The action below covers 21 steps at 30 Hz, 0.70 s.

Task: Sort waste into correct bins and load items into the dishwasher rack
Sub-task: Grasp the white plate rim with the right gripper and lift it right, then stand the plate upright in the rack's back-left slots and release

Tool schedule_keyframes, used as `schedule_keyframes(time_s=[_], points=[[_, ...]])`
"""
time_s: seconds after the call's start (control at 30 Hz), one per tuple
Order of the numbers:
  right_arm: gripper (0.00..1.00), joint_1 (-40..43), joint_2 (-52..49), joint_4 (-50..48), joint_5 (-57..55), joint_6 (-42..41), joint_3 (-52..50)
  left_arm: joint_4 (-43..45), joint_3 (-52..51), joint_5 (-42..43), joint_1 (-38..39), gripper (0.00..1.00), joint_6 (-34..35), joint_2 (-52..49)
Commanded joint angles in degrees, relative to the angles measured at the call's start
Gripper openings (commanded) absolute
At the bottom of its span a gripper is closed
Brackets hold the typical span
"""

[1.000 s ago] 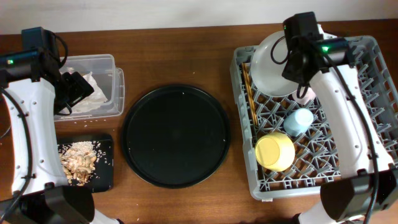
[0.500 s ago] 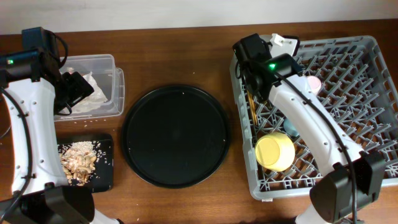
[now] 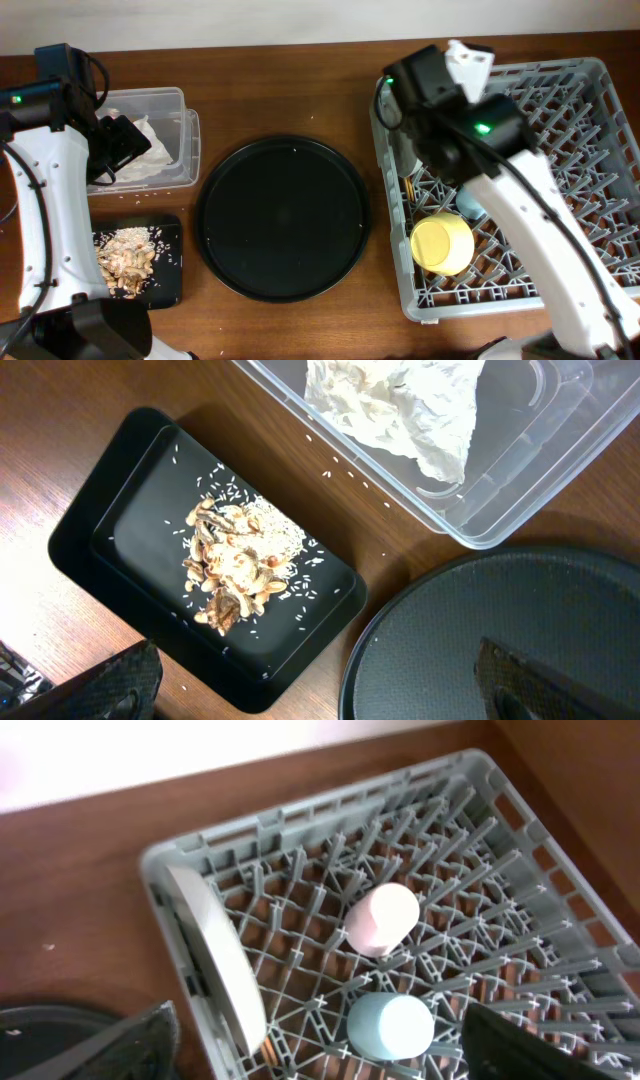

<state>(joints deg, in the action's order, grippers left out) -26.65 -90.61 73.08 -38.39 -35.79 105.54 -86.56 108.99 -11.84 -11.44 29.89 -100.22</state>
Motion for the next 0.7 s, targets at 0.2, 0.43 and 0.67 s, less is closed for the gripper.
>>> schedule_keyframes(time_s=[0.2, 0.43, 0.67], points=[[0.87, 1.3, 6.8, 10.2, 15.5, -4.0, 0.8, -0.1, 0.6, 0.0, -0.3, 0.99, 0.7, 0.8], [0.99, -18.9, 13.7, 16.1, 11.3, -11.2, -12.6, -0.1, 0.6, 0.0, -0.3, 0.99, 0.7, 0.8], [0.99, -19.1, 8.3, 16.3, 14.2, -11.0, -13.0, -0.1, 0.6, 0.0, -0.3, 0.99, 0.7, 0.8]])
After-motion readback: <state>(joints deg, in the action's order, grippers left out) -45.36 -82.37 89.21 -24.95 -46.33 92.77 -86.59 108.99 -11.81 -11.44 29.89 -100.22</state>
